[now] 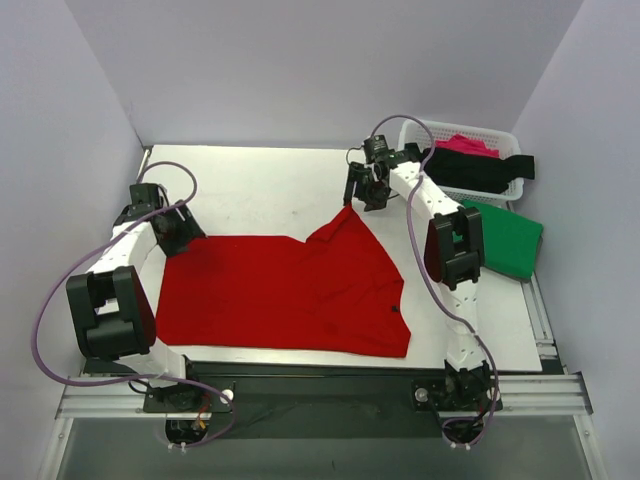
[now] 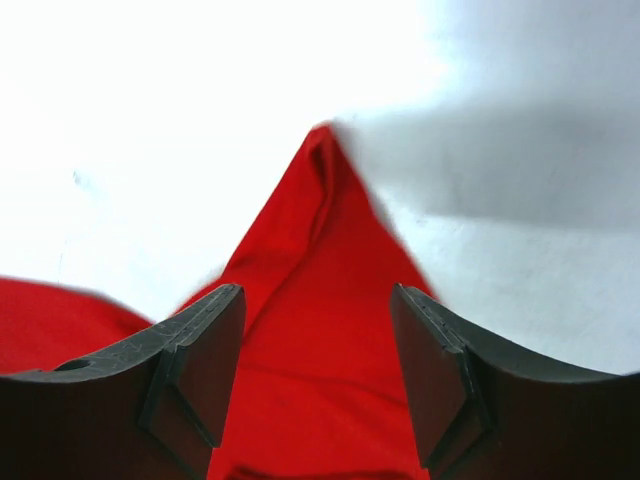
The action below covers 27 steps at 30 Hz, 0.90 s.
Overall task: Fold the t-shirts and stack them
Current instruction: Grap the side of the flattened tshirt furthest away from the robot with both arms
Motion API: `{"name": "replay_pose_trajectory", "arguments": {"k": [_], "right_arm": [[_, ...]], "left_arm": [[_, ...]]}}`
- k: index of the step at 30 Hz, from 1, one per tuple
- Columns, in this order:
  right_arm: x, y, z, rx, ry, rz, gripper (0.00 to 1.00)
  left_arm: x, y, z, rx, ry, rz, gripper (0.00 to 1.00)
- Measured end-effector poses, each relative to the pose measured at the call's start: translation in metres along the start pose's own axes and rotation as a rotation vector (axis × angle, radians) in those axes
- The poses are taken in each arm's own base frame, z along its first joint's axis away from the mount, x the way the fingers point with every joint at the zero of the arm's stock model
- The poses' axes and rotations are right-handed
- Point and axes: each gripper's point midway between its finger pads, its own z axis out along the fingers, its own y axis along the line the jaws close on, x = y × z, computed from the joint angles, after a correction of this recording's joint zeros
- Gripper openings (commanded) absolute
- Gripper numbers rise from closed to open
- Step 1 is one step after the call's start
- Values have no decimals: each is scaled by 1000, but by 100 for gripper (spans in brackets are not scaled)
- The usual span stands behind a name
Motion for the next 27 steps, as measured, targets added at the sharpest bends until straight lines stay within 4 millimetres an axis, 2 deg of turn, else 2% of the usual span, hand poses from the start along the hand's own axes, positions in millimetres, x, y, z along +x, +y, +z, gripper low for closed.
{"name": "replay_pose_trajectory", "arguments": {"k": [4, 7, 11, 23, 27], "right_arm": [[-11, -11, 19, 3, 0, 17, 57], [-12, -16, 32, 3, 12, 17, 55], [-8, -14, 44, -18, 33, 7, 54], [-17, 1, 55, -89, 18, 8, 45], [-18, 3, 63, -100, 16, 10, 35]], "left_arm": [[-3, 3, 0, -24, -13, -11, 71], [-4, 6, 0, -39, -20, -17, 71], [-5, 9, 1, -56, -27, -23, 71], [-6, 13, 1, -78, -34, -36, 71], [-3, 15, 6, -87, -18, -37, 71]]}}
